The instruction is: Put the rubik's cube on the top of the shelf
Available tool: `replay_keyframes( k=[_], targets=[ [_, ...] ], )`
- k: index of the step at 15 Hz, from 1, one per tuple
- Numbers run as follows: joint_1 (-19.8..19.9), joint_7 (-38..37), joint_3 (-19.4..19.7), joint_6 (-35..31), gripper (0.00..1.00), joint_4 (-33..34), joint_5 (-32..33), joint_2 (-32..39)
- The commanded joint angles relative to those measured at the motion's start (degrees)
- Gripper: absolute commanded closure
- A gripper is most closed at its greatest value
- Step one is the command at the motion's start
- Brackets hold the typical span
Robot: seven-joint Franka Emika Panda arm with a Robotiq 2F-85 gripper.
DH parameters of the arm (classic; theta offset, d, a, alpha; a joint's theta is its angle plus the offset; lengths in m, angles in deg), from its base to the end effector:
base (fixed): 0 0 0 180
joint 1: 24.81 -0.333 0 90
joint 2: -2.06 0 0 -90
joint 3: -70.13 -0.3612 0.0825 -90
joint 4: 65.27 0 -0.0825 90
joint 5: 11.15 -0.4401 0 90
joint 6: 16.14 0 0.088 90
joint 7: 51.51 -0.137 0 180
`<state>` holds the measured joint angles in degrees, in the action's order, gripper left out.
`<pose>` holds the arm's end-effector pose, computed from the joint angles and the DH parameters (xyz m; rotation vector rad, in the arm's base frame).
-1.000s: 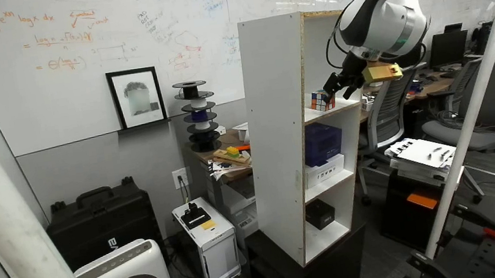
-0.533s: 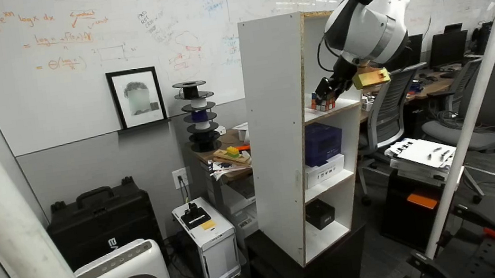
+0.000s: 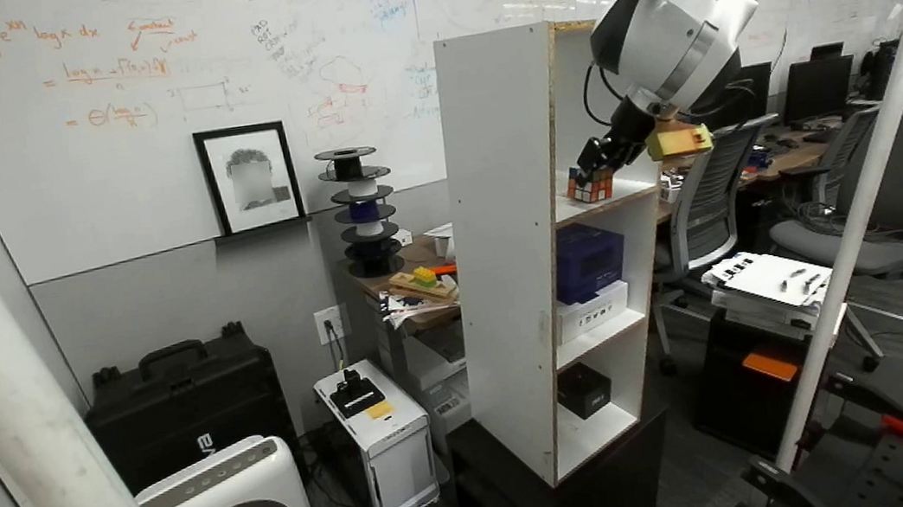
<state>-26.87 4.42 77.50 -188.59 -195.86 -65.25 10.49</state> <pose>0.6051 -0.1120 0.3172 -2.9400 0.0202 -0.9775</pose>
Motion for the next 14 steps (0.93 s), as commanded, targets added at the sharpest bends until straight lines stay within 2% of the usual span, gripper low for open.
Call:
replay_keyframes(
  k=[1, 2, 3, 4, 7, 10, 14],
  targets=[
    [-0.6, -7.3, 3.9, 4.1, 0.62, -9.5, 8.8, -9.8],
    [3.2, -11.6, 1.4, 5.5, 0.62, -11.7, 14.1, -12.9],
    [3.9, -15.0, 1.8, 8.0, 0.62, -13.4, 18.2, -15.9],
    [2.8, -17.8, 3.8, 10.8, 0.62, -14.2, 21.0, -18.4],
    [5.7, -26.9, 2.9, 21.8, 0.62, -14.8, 29.0, -26.6],
    [4.8, -34.0, 3.3, 30.4, 0.62, -12.3, 30.5, -33.8],
    [5.0, -46.2, 1.0, 38.7, 0.62, -4.8, 32.3, -39.1]
  ],
)
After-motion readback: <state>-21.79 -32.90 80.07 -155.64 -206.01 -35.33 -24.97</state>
